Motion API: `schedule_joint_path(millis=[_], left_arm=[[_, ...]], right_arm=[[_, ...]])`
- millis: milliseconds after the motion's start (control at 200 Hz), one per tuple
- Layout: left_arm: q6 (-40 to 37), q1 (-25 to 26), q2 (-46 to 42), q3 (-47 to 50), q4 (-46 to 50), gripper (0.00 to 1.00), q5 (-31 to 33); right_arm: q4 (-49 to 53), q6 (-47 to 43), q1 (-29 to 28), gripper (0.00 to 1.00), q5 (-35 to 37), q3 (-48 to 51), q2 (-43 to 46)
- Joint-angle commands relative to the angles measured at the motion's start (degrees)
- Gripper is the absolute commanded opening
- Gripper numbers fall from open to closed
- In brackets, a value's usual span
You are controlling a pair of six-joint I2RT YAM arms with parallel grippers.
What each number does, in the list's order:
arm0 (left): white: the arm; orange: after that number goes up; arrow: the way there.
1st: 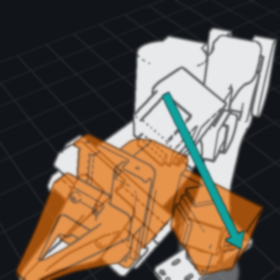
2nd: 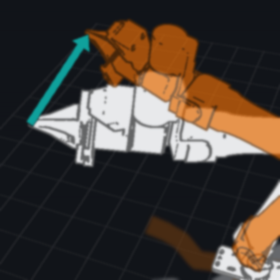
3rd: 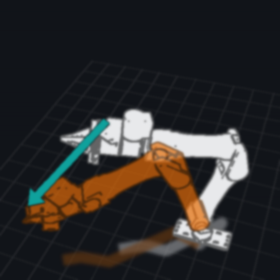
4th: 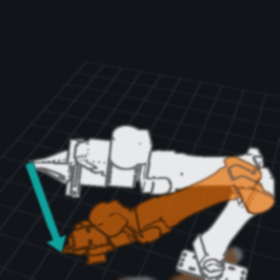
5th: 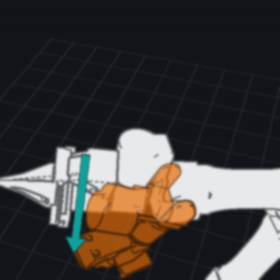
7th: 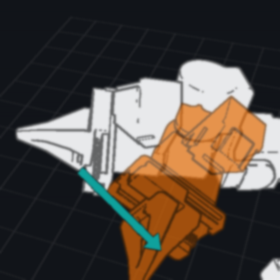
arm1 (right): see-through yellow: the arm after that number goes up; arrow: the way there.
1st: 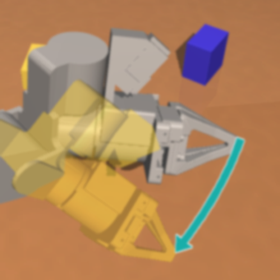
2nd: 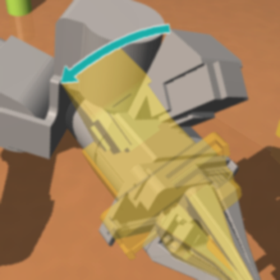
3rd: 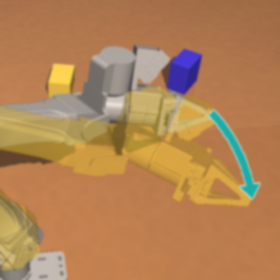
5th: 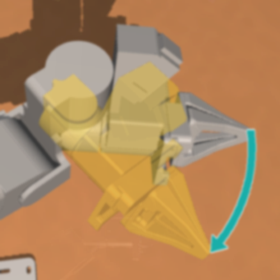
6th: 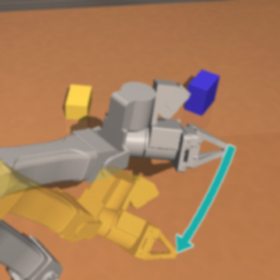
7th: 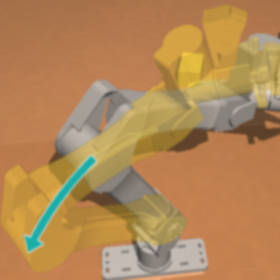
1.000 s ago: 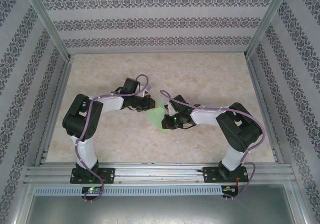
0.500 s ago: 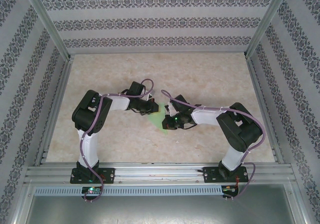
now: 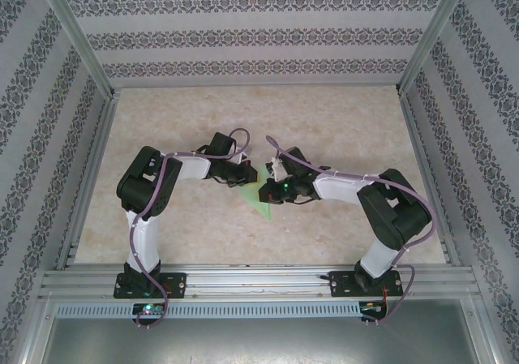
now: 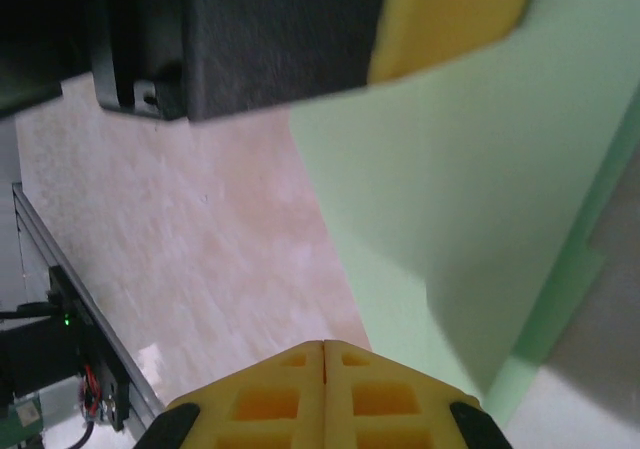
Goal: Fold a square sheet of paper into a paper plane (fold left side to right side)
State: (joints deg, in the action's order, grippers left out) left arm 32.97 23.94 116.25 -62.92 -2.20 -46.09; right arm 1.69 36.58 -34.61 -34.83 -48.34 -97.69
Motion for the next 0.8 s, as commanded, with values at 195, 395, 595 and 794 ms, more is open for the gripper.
schedule_joint_path(millis=[195, 395, 595, 794], left_arm=[[-2.39, 0.12, 1.69, 0.35, 5.0, 0.0, 3.74], [-2.3, 0.13, 1.88, -0.03, 6.27, 0.0, 4.93], [-2.22, 0.14, 2.4, -0.53, 7.01, 0.0, 5.4], [-2.03, 0.0, 2.56, -0.9, 9.06, 0.0, 7.7]], right_arm=[[-4.77, 1.81, 0.34, 0.0, 2.05, -3.05, -6.31], [-4.04, 1.32, 0.42, 0.0, 2.14, -3.33, -7.74], [-1.9, 0.96, 0.32, 0.0, 2.63, -3.01, -9.32], [1.14, 0.45, -0.4, 0.0, 2.95, -1.9, -8.86]])
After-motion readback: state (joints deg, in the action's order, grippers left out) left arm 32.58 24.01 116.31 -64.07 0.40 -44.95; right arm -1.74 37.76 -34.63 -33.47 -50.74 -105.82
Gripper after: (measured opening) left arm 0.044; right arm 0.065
